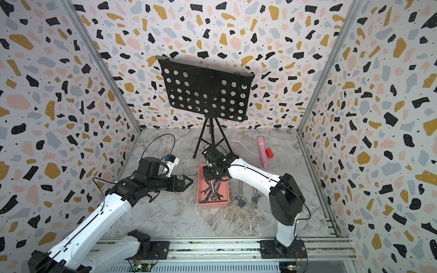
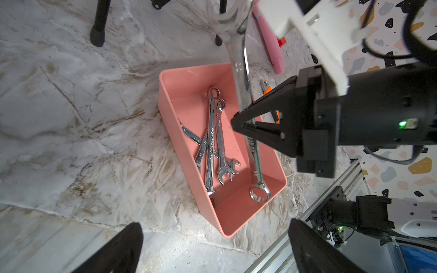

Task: Take out the wrench from the storage box
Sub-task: Pick up the wrench from the storage box, then place the wrench at the center of the board.

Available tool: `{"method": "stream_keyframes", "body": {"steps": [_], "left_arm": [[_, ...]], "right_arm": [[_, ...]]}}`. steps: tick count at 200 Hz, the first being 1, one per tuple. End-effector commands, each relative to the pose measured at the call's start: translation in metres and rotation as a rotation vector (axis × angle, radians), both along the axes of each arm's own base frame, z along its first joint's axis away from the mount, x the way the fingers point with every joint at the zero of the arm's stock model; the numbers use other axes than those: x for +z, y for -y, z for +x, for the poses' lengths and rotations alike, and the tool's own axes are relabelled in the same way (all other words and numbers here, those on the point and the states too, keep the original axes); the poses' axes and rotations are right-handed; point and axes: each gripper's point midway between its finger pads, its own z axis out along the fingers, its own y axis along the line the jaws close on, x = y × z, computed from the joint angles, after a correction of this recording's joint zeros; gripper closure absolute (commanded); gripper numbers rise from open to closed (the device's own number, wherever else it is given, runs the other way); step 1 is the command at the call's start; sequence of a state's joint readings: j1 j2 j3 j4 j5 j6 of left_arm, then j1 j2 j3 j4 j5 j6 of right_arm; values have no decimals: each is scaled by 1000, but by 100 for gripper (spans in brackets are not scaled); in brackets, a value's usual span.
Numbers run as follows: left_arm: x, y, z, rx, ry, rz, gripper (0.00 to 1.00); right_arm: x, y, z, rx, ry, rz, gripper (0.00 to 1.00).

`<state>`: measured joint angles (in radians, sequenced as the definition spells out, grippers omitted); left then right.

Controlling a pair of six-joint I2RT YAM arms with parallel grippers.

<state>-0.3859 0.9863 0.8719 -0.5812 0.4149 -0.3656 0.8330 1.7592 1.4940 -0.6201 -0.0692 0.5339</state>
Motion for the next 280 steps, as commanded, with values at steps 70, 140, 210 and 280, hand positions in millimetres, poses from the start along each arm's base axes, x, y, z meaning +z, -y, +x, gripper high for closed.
{"method": "stream_keyframes", "body": {"steps": [70, 140, 210, 280], "left_arm": [[13, 37, 13, -49, 16, -112, 0], [11, 51, 12, -74, 15, -108, 0], [8, 54, 12, -74, 11, -101, 0], [3, 53, 13, -73, 6, -89, 0]], "right_arm": [[33, 172, -14, -131, -48, -42, 100], [-55, 256, -8, -216, -170, -196, 100], [-104, 279, 17, -274, -228, -236, 100], [-128, 286, 26, -289, -255, -270, 100]]}}
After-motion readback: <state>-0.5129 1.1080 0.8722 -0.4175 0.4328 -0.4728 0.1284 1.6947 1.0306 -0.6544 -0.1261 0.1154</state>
